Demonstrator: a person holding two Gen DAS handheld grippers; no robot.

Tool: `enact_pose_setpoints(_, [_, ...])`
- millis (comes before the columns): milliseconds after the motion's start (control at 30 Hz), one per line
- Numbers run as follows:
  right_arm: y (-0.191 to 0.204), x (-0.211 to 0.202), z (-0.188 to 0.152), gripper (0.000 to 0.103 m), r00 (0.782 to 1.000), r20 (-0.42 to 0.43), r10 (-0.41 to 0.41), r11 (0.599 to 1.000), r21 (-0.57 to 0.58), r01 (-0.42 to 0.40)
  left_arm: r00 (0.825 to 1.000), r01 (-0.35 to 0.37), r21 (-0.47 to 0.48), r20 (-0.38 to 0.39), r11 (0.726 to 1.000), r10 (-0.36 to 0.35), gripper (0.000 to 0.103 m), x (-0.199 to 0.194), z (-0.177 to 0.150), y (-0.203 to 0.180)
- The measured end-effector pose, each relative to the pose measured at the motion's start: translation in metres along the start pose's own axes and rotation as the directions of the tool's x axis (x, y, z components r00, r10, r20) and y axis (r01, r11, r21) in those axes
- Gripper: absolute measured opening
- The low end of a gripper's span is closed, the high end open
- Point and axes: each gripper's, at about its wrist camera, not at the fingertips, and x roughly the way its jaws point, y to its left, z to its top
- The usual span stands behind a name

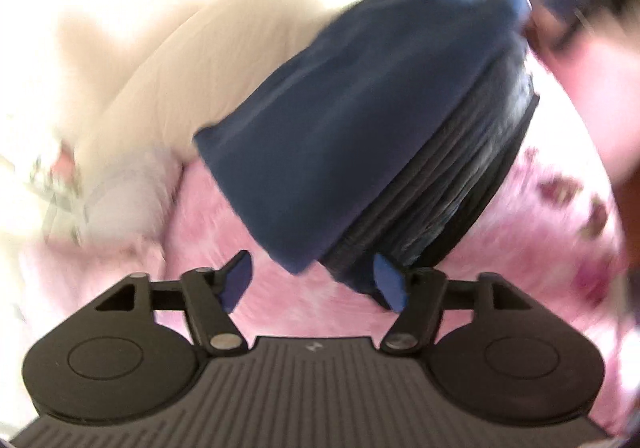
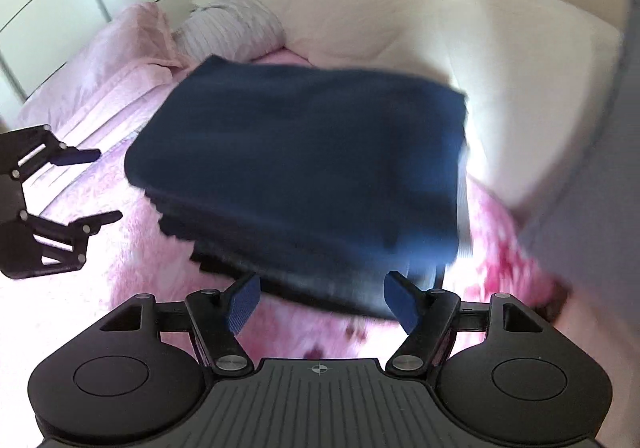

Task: Fold clothes

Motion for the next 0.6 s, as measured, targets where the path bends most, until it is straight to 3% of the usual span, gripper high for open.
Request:
enact_pose_setpoints(133, [0.031, -0.028, -0.045, 0.072, 0.995, 0.053, -0.084, 0.995, 0.059, 0.081, 0.999, 0.048, -0.220, 0.018, 0.974, -0.045, 0.092, -0.031, -0.024, 0.001])
enact_pose_setpoints(233, [0.061, -0.053, -0.078, 0.072, 0.983, 0.099, -0.155, 0.984, 0.105, 0.144, 0.996, 0.081, -0.291, 0.044, 0.953, -0.071, 0.100, -0.061, -0.052, -0.004])
enact_pose_setpoints(400, [0.115, -0.090, -0.126, 0.072, 0.961, 0.119, -0.249, 0.957, 0.180, 0.226, 0.994, 0.105, -0.409, 0.071, 0.906, -0.084, 0.101, -0.128, -0.098, -0.009])
enact_pose_setpoints(600, [0.164, -0.135, -0.153, 0.072, 0.956, 0.145, -0.255, 0.952, 0.212, 0.222, 0.993, 0.116, -0.509, 0.080, 0.853, -0.087, 0.101, -0.194, -0.125, -0.017])
